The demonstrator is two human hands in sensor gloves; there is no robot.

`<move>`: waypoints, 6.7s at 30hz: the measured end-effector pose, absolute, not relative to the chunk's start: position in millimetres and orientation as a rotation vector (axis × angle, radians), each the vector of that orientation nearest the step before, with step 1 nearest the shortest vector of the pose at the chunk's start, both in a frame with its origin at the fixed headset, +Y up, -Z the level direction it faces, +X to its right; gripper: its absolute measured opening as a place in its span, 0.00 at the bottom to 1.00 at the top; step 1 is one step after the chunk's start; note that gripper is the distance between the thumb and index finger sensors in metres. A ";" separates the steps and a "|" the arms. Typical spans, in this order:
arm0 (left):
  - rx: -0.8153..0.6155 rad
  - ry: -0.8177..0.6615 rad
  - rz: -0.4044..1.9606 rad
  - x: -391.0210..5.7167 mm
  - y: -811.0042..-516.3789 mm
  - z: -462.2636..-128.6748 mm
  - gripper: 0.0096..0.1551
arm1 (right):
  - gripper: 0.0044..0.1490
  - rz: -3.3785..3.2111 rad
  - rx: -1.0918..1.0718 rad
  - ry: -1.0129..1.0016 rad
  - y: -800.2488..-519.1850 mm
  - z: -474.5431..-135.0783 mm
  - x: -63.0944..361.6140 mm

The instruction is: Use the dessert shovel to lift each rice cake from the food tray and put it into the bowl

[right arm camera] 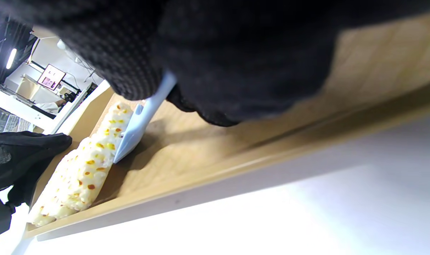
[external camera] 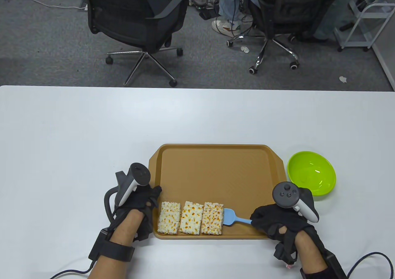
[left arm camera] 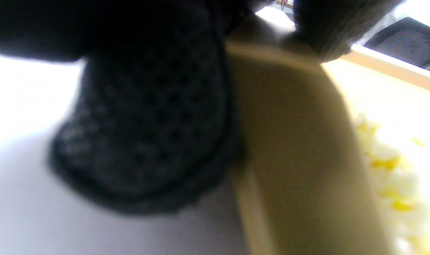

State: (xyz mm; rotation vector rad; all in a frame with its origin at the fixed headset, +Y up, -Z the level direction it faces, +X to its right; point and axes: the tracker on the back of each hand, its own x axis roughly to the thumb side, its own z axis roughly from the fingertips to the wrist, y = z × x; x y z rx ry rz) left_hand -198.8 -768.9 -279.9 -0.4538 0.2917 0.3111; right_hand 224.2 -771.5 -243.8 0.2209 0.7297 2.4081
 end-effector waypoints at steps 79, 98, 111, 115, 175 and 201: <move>-0.478 0.285 0.350 -200.4 -769.0 -280.8 0.45 | 0.26 2.809 -1.356 -0.265 -684.1 -226.4 349.5; -0.483 0.284 0.351 -200.5 -768.6 -280.9 0.45 | 0.37 2.907 -1.151 -0.611 -673.4 -216.1 313.3; -0.485 0.285 0.355 -200.7 -768.7 -280.8 0.45 | 0.33 2.566 -0.120 -0.242 -691.6 -217.4 262.7; -0.487 0.284 0.357 -200.8 -768.8 -280.9 0.45 | 0.33 2.659 0.121 0.005 -711.2 -217.9 220.3; -0.491 0.279 0.359 -199.7 -768.6 -281.9 0.45 | 0.33 2.065 0.161 0.705 -756.5 -225.9 191.3; -0.488 0.280 0.361 -200.0 -768.8 -281.5 0.45 | 0.33 1.767 -0.723 0.070 -720.2 -217.8 372.9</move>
